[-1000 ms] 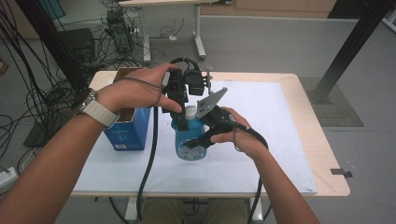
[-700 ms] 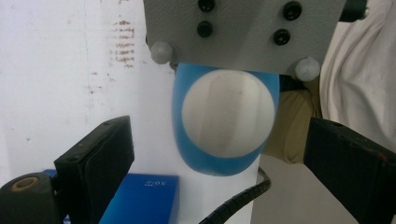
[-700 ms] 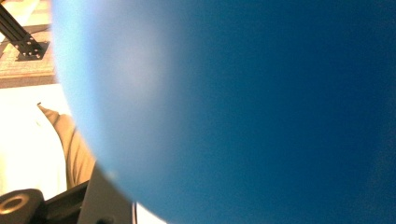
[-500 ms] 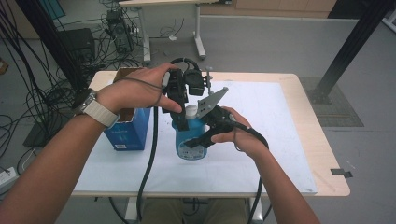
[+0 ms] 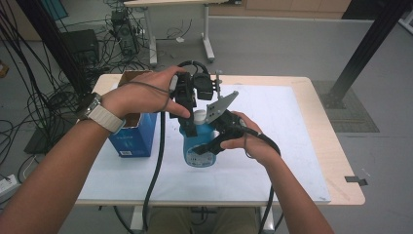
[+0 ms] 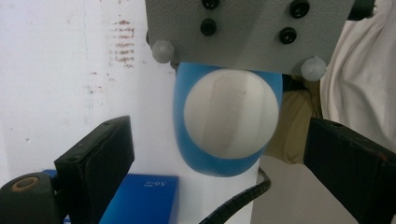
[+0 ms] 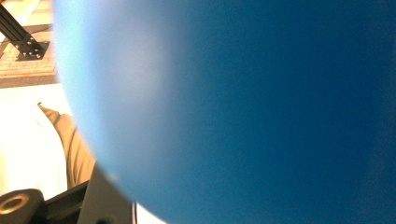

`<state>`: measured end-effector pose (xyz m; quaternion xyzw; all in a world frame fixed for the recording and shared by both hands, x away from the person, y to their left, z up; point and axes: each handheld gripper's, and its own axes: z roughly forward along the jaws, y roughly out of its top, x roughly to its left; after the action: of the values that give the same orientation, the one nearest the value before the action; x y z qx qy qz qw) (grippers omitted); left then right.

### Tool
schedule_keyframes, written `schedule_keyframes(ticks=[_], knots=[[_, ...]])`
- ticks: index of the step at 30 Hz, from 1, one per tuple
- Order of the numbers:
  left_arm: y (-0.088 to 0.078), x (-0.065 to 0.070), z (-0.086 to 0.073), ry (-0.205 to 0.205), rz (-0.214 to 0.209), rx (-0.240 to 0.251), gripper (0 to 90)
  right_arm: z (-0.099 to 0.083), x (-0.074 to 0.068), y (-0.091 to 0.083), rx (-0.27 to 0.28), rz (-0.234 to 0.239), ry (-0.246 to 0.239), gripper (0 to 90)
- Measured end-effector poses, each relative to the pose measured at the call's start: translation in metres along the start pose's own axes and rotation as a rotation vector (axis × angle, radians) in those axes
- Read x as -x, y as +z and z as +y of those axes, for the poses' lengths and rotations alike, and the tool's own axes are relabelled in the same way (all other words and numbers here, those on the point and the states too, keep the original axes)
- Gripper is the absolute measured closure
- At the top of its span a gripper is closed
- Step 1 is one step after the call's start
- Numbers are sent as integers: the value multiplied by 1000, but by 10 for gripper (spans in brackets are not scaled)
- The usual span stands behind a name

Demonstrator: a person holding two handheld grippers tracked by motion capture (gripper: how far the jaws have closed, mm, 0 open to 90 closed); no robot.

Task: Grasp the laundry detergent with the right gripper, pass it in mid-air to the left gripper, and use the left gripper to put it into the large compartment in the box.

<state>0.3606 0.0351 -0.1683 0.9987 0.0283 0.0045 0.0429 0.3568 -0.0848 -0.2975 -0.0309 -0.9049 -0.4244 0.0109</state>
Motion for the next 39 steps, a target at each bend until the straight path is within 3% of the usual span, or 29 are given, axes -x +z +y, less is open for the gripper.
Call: schedule_keyframes(ticks=[39], knots=[[3,-1,-3,-2,-6,-1,91,1,1,-1,6,2,2,437]])
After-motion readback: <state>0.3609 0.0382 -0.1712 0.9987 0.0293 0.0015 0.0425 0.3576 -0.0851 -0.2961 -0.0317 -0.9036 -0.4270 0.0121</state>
